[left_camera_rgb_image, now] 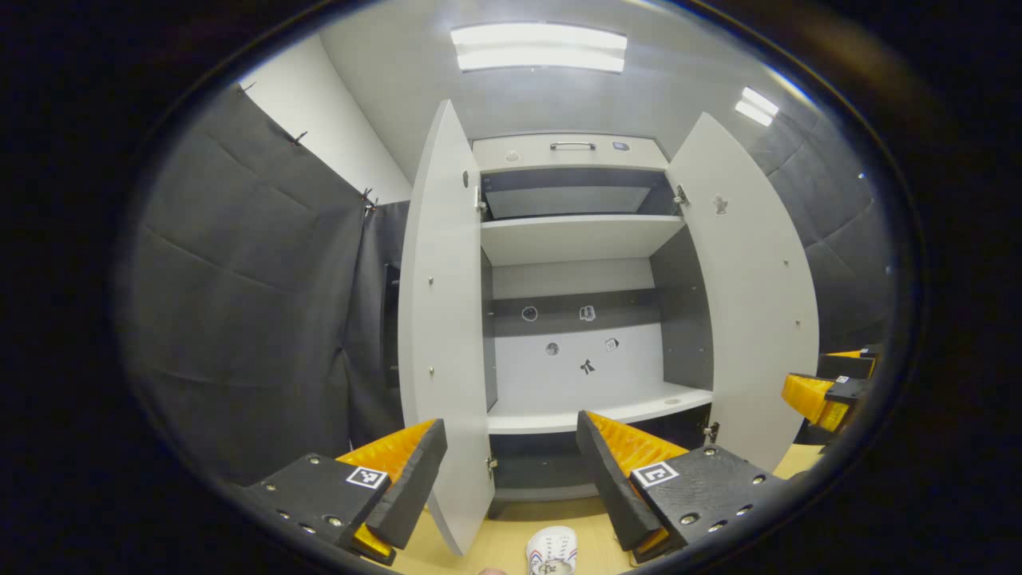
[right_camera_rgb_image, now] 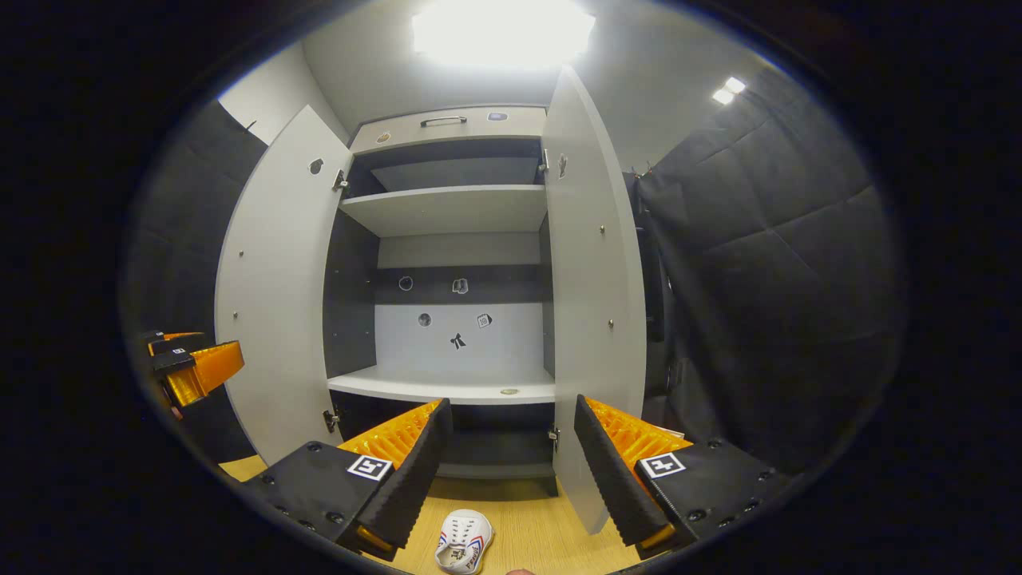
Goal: Grab one shoe with the right hand and put it into the shoe cabinet, grab the other shoe with the left hand and put it into the shoe cabinet; then close the right door with the right hand and the left door with the left hand.
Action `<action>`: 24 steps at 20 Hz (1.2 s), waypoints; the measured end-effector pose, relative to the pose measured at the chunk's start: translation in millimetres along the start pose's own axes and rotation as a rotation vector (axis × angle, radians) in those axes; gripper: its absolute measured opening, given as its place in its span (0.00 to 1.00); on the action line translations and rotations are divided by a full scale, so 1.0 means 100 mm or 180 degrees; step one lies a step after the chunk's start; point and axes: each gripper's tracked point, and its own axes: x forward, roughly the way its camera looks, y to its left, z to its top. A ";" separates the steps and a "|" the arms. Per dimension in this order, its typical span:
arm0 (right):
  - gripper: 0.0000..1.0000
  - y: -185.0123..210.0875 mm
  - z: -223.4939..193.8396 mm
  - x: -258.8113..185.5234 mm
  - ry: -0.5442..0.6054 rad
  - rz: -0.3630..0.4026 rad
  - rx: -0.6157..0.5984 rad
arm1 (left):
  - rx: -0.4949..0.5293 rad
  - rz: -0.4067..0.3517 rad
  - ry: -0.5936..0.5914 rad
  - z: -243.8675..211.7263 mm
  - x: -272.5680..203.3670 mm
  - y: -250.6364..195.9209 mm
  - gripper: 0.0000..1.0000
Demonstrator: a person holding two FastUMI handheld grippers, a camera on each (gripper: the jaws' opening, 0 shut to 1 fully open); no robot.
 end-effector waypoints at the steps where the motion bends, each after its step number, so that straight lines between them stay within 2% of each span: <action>1: 0.96 0.01 0.01 0.01 -0.0001 0.0009 -0.0004 | -0.0006 -0.0004 -0.0006 0.01 0.00 0.00 0.94; 6: 0.97 0.05 -0.01 0.10 -0.0009 0.0049 -0.0006 | -0.0027 0.0005 -0.0020 0.02 0.01 0.03 0.95; 13: 0.97 0.32 -0.22 0.38 0.0195 0.0292 -0.0045 | 0.0041 0.0177 -0.0042 0.07 -0.07 0.25 0.94; 24: 0.97 0.80 -1.21 0.66 0.0971 0.0673 -0.0098 | 0.0090 0.0470 0.0060 -0.01 -0.26 0.59 0.95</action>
